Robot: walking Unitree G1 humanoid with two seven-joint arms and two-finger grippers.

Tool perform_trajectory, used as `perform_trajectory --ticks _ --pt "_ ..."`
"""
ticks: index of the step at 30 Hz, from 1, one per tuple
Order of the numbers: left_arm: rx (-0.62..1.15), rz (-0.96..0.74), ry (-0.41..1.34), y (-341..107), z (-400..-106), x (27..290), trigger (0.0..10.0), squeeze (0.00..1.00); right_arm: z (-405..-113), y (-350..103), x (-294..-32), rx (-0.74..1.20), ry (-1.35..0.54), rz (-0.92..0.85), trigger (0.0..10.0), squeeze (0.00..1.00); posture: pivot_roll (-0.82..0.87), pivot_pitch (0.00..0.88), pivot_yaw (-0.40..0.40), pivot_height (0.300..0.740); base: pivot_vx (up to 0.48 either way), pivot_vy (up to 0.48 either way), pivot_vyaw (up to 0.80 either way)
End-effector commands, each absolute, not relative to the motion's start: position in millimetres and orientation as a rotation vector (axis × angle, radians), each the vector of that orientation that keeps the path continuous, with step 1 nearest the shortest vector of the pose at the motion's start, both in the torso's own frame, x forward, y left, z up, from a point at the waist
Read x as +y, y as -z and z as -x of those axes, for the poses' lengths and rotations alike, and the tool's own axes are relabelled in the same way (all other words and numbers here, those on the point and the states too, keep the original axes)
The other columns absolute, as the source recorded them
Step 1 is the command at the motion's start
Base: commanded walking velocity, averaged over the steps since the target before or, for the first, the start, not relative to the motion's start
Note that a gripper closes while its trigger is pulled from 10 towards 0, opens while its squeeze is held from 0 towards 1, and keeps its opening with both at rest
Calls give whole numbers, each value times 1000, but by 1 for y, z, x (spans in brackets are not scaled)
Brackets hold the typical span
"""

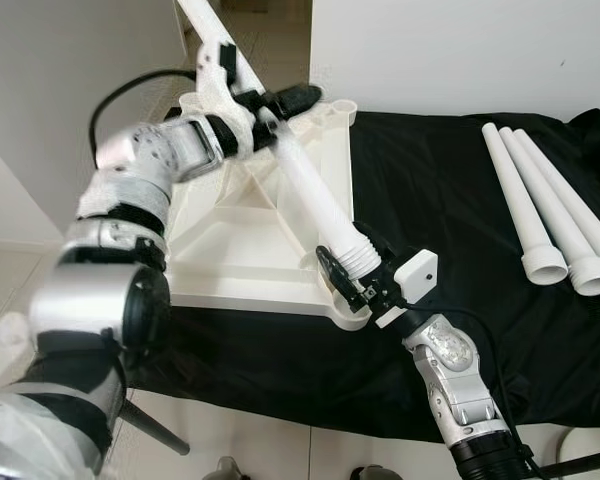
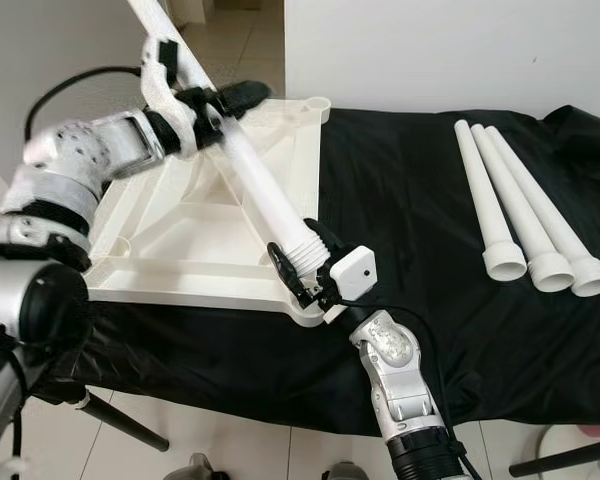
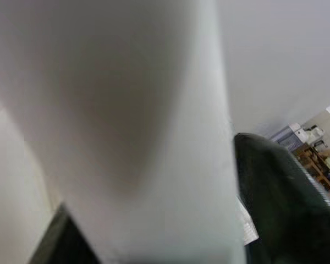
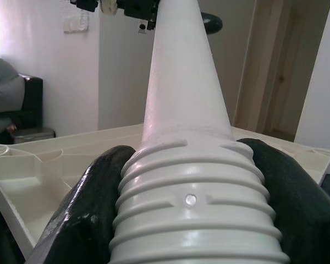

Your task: Building children table

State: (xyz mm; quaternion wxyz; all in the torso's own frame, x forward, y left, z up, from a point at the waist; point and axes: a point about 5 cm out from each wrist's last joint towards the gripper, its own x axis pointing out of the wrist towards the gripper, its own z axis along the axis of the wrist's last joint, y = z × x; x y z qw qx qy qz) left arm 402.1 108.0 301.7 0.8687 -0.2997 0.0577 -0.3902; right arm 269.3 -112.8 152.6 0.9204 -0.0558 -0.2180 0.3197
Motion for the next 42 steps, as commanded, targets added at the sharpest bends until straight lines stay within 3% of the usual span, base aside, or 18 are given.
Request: perform_trajectory --ticks 1,4,5,6,7,20,21,23,24,31,42 --pt "76 632 819 -313 -403 110 0 0 -268 -148 -111 -425 -679 135 10000 0 -89 0 51 740 0 0 0" --pt "53 673 764 -316 -405 120 0 0 -273 -149 -111 -418 -667 114 10000 0 -78 0 39 740 0 0 0" --pt "53 682 755 -315 -405 121 0 0 -274 -149 -112 -417 -655 102 10000 282 -77 0 37 740 0 0 0" --pt "53 682 755 -315 -405 121 0 0 -274 -149 -112 -417 -655 102 10000 282 -77 0 37 740 0 0 0" --pt "54 693 746 -314 -406 122 0 0 -276 -149 -113 -418 -641 87 10000 1000 -75 0 33 740 0 0 0" --pt "-3 767 702 -319 -411 133 0 0 -276 -153 -124 -413 -568 66 10000 1000 -73 0 14 740 0 0 0" --pt "-29 741 716 -323 -411 132 0 0 -278 -154 -126 -409 -551 80 10000 0 -73 0 14 740 0 0 0" --pt "-29 741 716 -323 -411 132 0 0 -278 -154 -126 -409 -551 80 10000 0 -73 0 14 740 0 0 0" --pt "-58 696 732 -328 -409 129 10000 0 -282 -154 -128 -384 -528 104 10000 0 -72 0 12 740 0 0 0" --pt "-154 549 749 -330 -401 111 10000 0 -299 -163 -133 -304 -433 198 10000 0 -61 0 -1 740 0 0 0" --pt "-242 467 767 -328 -392 95 10000 0 -307 -169 -125 -265 -483 223 10000 0 -55 0 -5 740 0 0 0"
